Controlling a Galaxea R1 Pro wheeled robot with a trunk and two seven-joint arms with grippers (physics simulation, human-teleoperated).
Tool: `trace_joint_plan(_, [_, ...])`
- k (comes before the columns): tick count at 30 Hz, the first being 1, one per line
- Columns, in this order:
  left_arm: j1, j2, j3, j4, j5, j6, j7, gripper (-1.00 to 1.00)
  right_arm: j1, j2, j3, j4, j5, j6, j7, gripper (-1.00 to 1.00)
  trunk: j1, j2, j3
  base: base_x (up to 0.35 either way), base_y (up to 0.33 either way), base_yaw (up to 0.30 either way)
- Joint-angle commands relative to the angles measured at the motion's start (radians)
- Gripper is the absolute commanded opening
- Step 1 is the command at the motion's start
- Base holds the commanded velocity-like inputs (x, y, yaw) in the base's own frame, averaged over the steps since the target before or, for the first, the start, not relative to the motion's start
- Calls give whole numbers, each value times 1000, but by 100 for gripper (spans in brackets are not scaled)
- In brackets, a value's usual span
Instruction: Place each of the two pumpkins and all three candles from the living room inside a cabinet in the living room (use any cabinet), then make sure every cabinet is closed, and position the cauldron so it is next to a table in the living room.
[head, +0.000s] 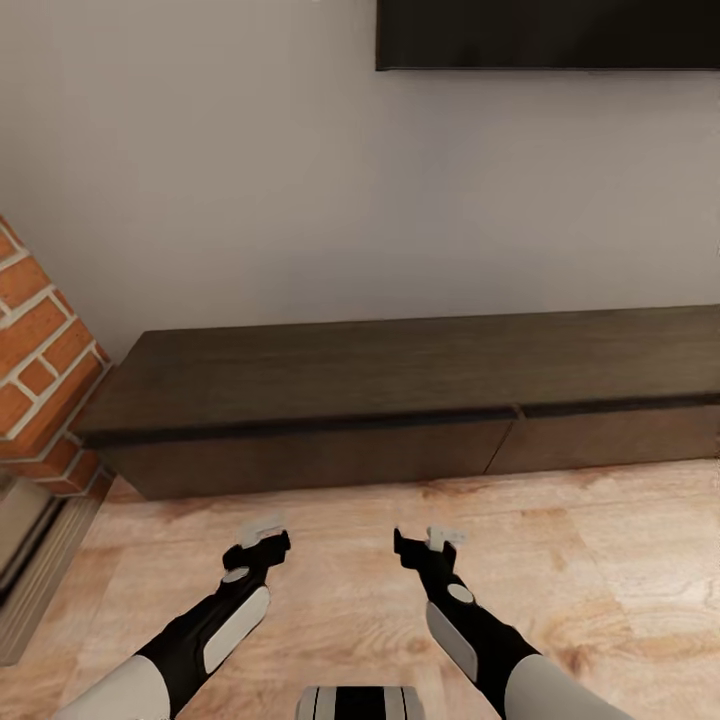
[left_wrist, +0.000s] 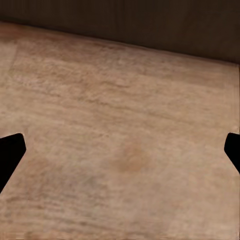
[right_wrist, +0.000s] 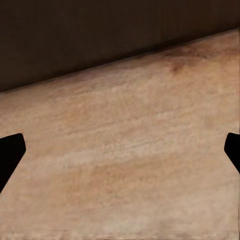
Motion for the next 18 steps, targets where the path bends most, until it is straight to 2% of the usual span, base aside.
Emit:
trace_joint_plan(1, [-1, 4, 0, -2, 7, 30, 8, 100, -1, -2, 7, 0, -11, 18, -1, 100, -1, 0, -1, -195, 0, 0])
trace_joint_plan(4, [-1, 25, 18, -3, 25, 130, 7, 100, -1, -6, 3, -2, -16, 108, 13, 100, -1, 0, -1, -77, 0, 0])
trace_joint_plan(7, [-2, 44, 32, -4, 75, 233, 7, 100, -1, -7, -1, -33, -21, 175, 32, 100, -1, 0, -1, -23, 0, 0])
trace_joint_plan(10, [-2, 54, 44, 0, 172, 363, 7, 100, 4, -15, -3, -84, -27, 228, 46, 100, -1, 0, -1, -7, 0, 0])
trace_joint_plan(13, [0, 69, 45, 4, 213, 416, 6, 100, 14, -27, -2, -93, -28, 245, 50, 100, -1, 0, 3, -2, 0, 0])
trace_joint_plan(18, [3, 84, 46, 16, 235, 438, 1, 100, 54, -44, -2, -97, -30, 253, 52, 100, -3, 1, 22, 0, 0, 0])
